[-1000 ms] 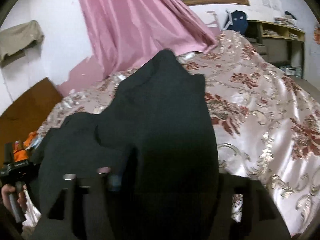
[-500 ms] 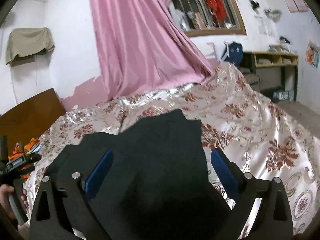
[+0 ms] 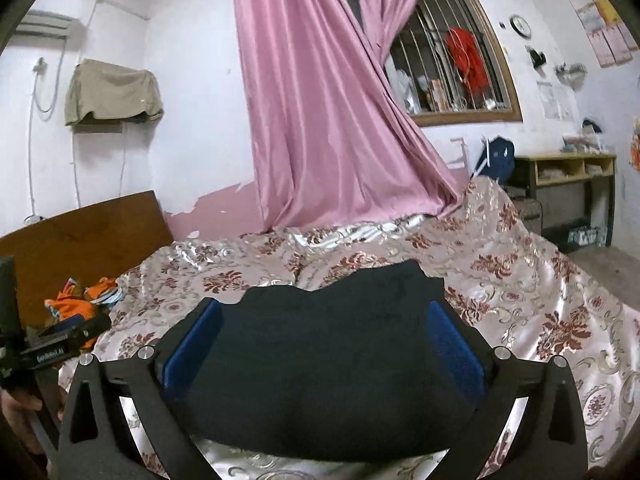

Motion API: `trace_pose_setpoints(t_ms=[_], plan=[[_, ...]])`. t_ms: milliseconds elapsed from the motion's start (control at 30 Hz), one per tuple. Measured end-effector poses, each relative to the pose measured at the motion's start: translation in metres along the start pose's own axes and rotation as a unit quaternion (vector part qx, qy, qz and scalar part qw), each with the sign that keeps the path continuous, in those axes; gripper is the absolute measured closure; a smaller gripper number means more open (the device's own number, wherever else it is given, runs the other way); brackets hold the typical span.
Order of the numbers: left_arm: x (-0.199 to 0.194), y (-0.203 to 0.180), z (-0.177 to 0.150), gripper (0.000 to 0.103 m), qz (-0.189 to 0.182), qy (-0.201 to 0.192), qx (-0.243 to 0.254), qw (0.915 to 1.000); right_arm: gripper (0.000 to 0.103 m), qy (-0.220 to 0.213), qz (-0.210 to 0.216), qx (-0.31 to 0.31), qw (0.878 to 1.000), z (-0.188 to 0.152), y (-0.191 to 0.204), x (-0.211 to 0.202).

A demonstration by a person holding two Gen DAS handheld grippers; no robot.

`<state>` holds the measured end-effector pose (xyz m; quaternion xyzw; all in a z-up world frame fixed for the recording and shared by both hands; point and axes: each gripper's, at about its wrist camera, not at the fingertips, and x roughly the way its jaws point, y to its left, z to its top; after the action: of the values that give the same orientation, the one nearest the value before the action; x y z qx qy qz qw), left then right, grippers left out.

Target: Fold large clothes

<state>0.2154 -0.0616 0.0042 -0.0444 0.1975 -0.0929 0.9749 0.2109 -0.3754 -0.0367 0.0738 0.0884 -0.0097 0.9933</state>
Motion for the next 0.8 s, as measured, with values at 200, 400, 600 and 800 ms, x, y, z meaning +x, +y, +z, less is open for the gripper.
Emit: trace_pose_setpoints(t_ms=[200, 400, 600, 800], plan=[[-0.037, 0.006, -0.031, 0.000, 0.027, -0.007, -0.003, 0.9996, 0.002, -0.005, 0.001, -0.019, 1.000, -0.012, 0.022, -0.037], [-0.057, 0.016, -0.054, 0.000, 0.037, 0.004, -0.005, 0.9993, 0.002, 0.004, 0.014, -0.025, 1.000, -0.026, 0.032, -0.066], [-0.074, 0.021, -0.061, 0.000, 0.040, 0.006, -0.023, 0.9989, 0.002, 0.023, 0.024, -0.023, 0.999, -0.047, 0.035, -0.081], [-0.092, 0.018, -0.070, 0.000, 0.047, 0.003, -0.017, 0.9987, 0.002, 0.046, 0.051, -0.023, 0.997, -0.066, 0.037, -0.090]])
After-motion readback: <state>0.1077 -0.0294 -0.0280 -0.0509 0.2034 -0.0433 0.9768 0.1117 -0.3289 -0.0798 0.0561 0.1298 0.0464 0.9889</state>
